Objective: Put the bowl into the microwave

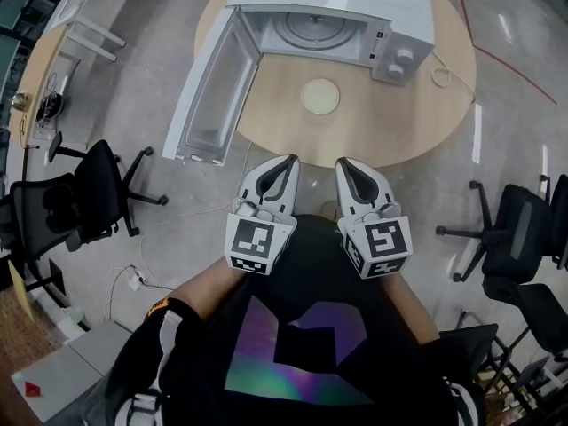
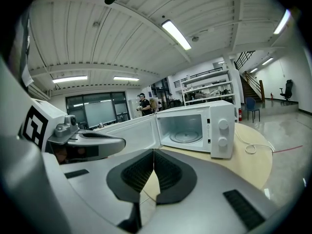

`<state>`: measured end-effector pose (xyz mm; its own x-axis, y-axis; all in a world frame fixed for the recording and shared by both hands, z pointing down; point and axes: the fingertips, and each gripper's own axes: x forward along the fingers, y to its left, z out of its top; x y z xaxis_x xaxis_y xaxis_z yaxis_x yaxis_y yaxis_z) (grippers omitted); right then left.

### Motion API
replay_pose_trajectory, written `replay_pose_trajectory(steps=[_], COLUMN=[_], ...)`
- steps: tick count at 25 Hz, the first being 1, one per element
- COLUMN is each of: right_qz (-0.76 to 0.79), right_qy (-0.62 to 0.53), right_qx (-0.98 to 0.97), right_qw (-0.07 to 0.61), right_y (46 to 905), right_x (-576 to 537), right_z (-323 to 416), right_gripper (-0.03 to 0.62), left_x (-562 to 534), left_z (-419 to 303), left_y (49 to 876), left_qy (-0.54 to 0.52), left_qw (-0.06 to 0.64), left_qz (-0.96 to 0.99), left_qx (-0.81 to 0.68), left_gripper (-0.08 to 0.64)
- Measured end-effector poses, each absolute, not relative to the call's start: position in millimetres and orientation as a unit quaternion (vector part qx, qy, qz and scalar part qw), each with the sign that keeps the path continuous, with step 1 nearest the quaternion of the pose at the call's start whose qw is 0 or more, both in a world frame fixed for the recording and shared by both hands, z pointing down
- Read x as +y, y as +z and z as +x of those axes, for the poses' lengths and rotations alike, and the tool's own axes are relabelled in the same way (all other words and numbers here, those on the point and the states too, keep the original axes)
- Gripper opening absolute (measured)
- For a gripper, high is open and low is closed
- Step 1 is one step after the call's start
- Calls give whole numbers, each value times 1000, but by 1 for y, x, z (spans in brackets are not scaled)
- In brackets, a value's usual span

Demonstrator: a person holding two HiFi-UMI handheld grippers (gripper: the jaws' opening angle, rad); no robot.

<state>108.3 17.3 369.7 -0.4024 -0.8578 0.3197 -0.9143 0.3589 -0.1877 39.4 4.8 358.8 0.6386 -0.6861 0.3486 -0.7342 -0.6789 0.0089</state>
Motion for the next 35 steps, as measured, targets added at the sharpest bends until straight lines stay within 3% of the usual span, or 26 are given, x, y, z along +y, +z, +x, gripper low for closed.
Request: replay_pose_trajectory(steps=[35], right_qz=[541], right_qy=[200], right_qx=[-807], right_qw=[127], right_y=[394], right_x=[9], right_z=[137], right_gripper=[17], left_x=[-11], left_z=[69], left_y=[379], left_qy=[162], left_qw=[113], left_qz=[905], left_qx=[-376], left_gripper=[46])
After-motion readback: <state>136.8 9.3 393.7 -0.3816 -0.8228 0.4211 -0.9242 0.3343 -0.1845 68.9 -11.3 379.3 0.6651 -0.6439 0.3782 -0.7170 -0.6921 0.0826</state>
